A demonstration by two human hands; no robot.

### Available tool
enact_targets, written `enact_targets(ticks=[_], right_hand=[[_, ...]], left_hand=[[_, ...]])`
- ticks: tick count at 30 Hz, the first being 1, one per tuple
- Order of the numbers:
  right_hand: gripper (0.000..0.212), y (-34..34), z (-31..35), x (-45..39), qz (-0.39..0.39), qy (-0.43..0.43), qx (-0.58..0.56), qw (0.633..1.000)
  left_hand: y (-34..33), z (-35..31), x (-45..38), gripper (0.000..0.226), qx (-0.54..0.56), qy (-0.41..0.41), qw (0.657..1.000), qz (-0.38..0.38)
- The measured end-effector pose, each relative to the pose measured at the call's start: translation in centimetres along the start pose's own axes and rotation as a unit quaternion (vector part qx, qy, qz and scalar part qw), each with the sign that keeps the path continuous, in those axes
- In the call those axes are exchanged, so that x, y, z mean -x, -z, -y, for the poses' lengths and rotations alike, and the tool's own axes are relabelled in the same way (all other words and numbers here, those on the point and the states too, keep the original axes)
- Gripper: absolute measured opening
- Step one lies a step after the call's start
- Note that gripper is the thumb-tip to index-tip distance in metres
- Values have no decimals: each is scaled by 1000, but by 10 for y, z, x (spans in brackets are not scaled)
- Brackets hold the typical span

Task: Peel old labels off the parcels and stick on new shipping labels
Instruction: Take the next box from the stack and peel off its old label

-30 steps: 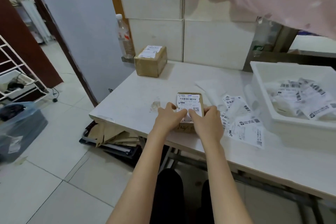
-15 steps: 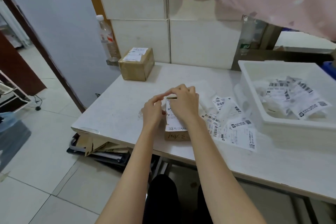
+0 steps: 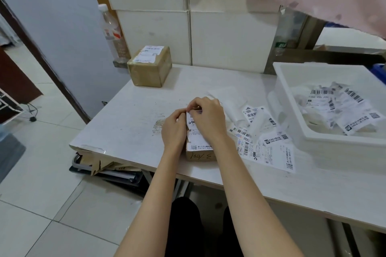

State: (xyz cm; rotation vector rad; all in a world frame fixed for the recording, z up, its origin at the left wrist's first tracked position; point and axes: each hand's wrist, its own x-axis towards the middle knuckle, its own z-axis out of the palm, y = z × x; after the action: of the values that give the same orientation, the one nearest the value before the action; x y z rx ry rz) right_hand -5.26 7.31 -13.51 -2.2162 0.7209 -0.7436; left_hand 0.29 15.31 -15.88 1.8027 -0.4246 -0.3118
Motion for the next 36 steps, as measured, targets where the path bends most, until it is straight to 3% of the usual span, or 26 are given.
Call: enact_targets(ticks=[11,17,19,22,36], right_hand=[[19,10,-5,2,77,12,-1,997],[40,16,-1,7,-12,1,-169,986],[31,14,-1,7,-27,13,-143,989],[14,7,-5,6,9,13,-61,998],[17,17,7,8,4,-44,-116,992]], left_hand=[[4,-1,-8,24,19,14,999,47],[4,0,-8,25,29,17,998,50],[3,2,-9,24,23,11,999,43],[4,4,-10,22,32,9,998,50],[0,2,-6,25,-2,13,1000,14]])
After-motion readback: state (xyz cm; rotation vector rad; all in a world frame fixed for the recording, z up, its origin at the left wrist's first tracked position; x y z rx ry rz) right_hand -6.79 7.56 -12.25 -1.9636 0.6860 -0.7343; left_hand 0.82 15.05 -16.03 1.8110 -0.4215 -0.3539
